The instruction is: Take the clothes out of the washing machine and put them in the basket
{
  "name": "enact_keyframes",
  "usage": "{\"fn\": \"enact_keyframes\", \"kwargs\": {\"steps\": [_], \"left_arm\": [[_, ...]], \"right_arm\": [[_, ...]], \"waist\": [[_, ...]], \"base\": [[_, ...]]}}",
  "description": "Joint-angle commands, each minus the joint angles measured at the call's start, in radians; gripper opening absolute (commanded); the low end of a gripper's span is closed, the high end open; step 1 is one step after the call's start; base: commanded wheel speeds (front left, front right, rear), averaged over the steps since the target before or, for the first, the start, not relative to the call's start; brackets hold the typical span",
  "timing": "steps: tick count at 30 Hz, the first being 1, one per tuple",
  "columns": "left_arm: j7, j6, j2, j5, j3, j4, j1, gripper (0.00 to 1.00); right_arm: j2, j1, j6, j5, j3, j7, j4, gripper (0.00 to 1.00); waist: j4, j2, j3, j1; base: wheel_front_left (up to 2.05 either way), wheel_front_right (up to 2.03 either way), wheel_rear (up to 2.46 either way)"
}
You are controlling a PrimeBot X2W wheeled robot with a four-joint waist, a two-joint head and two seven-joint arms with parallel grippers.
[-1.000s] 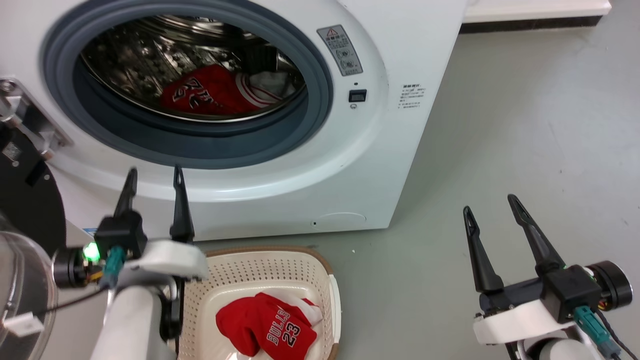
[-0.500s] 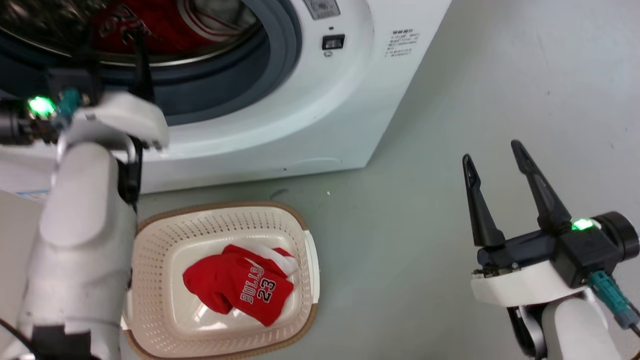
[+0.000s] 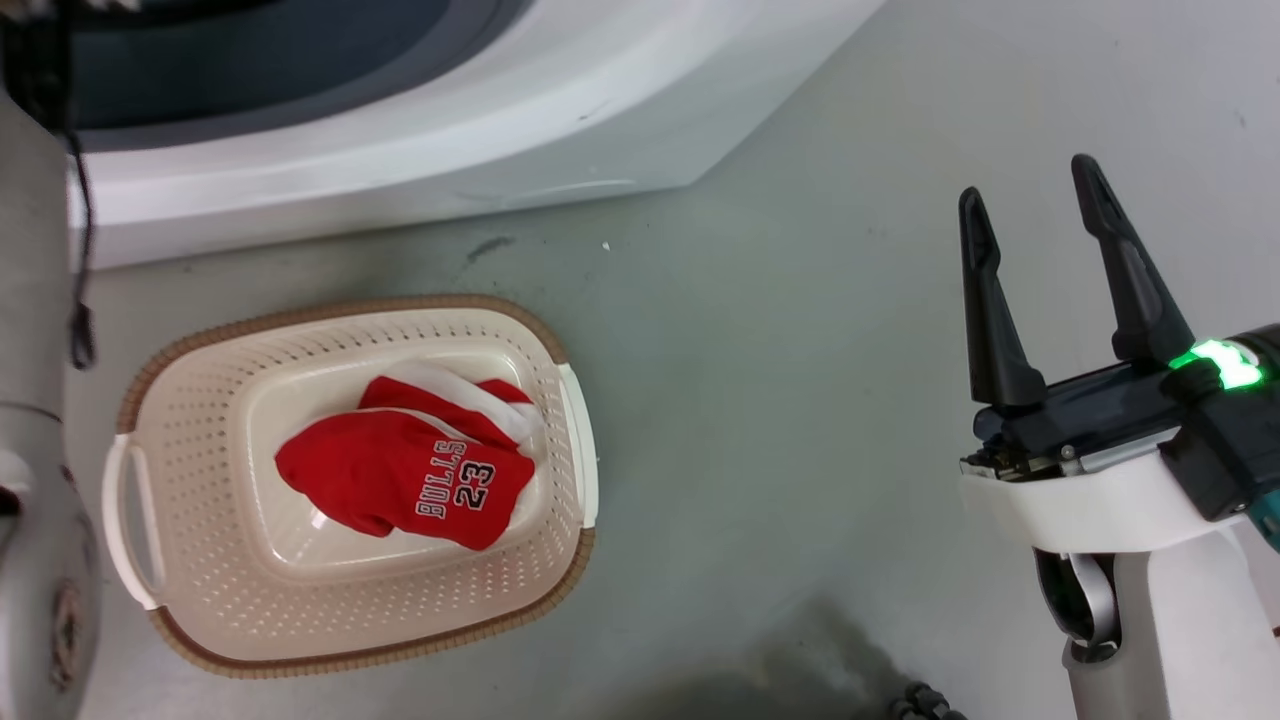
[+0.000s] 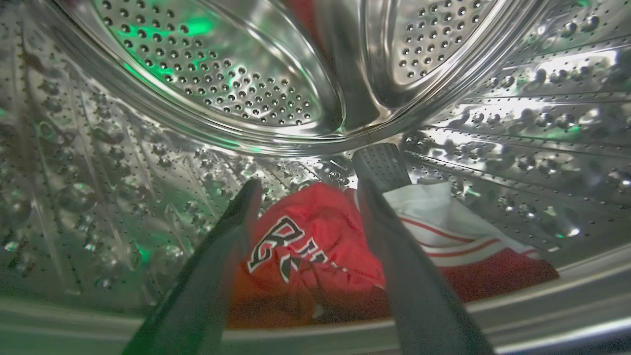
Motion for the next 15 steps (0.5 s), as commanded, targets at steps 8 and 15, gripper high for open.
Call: {"fn": "enact_keyframes", "kwargs": {"steps": [8, 15], "left_arm": [[0.118, -0.008, 0.057, 0.044, -0.042, 0.109, -0.206, 1.0], [0.282, -0.024, 0.083, 0.07, -0.08, 0.186, -0.354, 1.0]], "right_arm": [[0.003, -0.038, -0.001, 0.029, 0.011, -0.002, -0.039, 1.0], [0.003, -0.04, -0.001, 0.046, 0.015, -0.002, -0.059, 1.0]], "waist": [[-0.047, 0.0, 0.131, -0.0003], [-0.063, 0.0, 0.178, -0.0003]], "base": [[0.0, 0.0, 0.0], [0.0, 0.0, 0.0]]}}
